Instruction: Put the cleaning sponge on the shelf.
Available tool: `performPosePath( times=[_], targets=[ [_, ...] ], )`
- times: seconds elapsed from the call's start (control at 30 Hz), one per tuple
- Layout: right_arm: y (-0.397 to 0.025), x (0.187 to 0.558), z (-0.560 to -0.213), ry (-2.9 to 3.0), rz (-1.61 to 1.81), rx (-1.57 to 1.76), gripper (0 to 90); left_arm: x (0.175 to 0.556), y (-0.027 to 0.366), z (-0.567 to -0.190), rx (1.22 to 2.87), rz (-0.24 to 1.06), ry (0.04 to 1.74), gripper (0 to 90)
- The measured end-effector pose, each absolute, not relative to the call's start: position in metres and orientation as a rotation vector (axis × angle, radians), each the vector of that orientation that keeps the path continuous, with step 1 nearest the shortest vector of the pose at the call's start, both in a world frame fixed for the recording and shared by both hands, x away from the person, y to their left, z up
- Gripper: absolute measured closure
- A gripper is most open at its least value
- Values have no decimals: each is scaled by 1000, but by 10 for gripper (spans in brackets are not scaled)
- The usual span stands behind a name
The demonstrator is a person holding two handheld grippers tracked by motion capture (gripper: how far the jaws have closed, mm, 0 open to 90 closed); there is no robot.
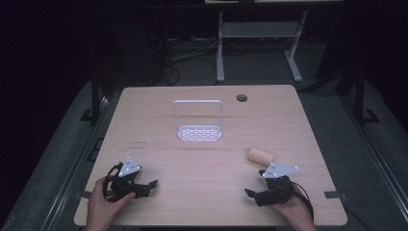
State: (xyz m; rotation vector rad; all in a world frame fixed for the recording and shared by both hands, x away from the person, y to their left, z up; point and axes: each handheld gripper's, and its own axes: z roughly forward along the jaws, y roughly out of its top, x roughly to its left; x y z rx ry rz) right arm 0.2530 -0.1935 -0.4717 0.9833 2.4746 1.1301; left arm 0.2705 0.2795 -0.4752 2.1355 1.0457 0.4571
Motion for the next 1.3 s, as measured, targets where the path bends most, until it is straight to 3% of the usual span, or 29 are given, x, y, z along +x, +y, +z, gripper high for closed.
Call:
performPosePath(
  times=[1.3],
  targets=[
    [-240,253,-470,2435,1064,1087,141,270,279,-475,2135,457,1046,127]
  ],
)
